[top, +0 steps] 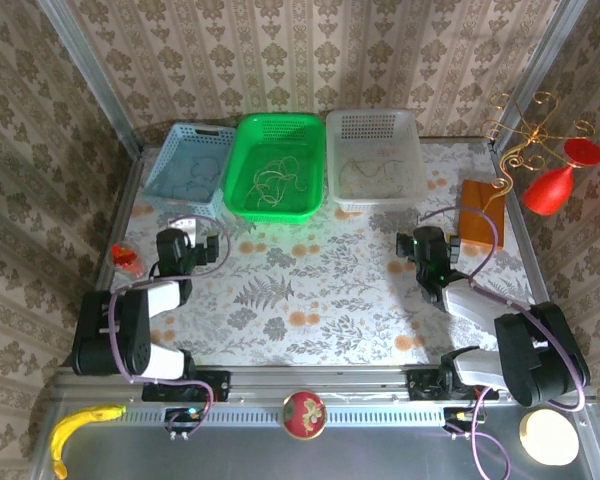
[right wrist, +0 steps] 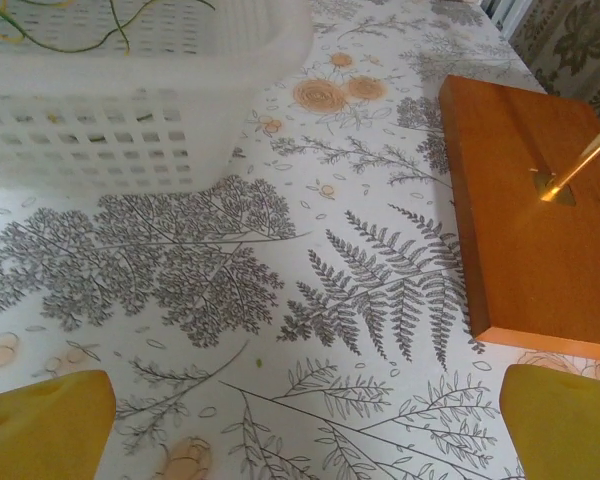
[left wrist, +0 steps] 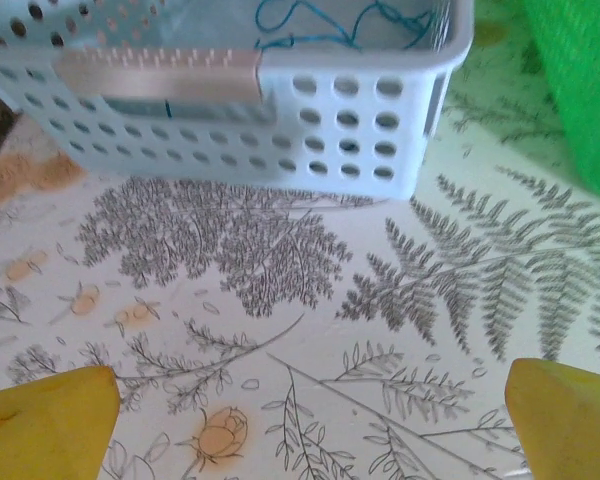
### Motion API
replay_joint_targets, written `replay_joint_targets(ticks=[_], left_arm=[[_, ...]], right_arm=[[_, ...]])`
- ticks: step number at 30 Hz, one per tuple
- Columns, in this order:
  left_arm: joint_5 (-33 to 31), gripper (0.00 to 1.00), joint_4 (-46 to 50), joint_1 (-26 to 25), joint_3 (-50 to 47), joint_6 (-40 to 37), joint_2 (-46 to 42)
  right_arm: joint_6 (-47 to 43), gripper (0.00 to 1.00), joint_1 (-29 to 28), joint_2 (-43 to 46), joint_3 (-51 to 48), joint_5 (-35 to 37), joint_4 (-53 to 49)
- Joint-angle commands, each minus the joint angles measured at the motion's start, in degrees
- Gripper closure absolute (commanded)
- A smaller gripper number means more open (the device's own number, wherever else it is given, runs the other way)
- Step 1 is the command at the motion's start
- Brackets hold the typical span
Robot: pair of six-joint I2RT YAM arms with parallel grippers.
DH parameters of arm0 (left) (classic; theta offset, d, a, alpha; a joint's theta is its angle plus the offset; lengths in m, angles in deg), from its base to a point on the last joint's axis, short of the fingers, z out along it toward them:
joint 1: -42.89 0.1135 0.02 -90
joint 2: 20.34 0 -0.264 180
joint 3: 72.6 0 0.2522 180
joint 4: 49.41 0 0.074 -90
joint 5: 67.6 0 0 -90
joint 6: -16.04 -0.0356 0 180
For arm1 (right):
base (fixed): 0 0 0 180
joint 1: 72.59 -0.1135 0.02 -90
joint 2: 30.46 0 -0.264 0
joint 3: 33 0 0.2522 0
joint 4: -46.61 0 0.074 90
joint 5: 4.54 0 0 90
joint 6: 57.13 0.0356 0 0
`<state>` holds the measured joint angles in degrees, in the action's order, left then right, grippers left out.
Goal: Untangle the cables
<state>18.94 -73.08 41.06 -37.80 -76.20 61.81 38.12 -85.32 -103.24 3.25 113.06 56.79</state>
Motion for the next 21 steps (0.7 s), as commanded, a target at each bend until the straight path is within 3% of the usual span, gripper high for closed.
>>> replay_joint_targets(ticks=[1,3,5,8,10,12,13,21], left_arm=[[1.57,0.0,-19.51,1.55,-1.64,0.1,5.16],[3.37,0.0,-23.83,2.01,-2.09,-0.28,7.72],[5.19,0.0,-18.22,2.33,-0.42,0.06,6.46],[7.31,0.0,-17.69,2.55,-0.01,-0.69,6.89],[8.25,0.0,-17.17,2.63,0.39,-0.97,6.9],[8.75,0.0,-16.92,2.68,0.73,-1.27,7.12],[8.85,0.0,-16.03,2.7,1.01,-1.28,6.98],[8.9,0.0,-15.21,2.62,1.55,-1.47,7.15]], right_arm=[[-3.46,0.0,2.4,-1.05,-2.44,-5.35,17.22],[-4.09,0.0,4.76,-2.8,-0.97,-10.34,17.09],[-4.76,0.0,7.33,-4.84,0.6,-15.25,16.5],[-3.31,0.0,10.23,-17.38,-3.51,-17.08,38.72],[-1.88,0.0,11.63,-13.38,-0.26,-19.94,24.69],[-2.04,0.0,11.76,-15.78,-0.04,-19.9,28.34],[-1.66,0.0,11.76,-14.29,0.61,-19.63,24.37],[-2.52,0.0,10.9,-14.71,0.59,-18.32,25.41]])
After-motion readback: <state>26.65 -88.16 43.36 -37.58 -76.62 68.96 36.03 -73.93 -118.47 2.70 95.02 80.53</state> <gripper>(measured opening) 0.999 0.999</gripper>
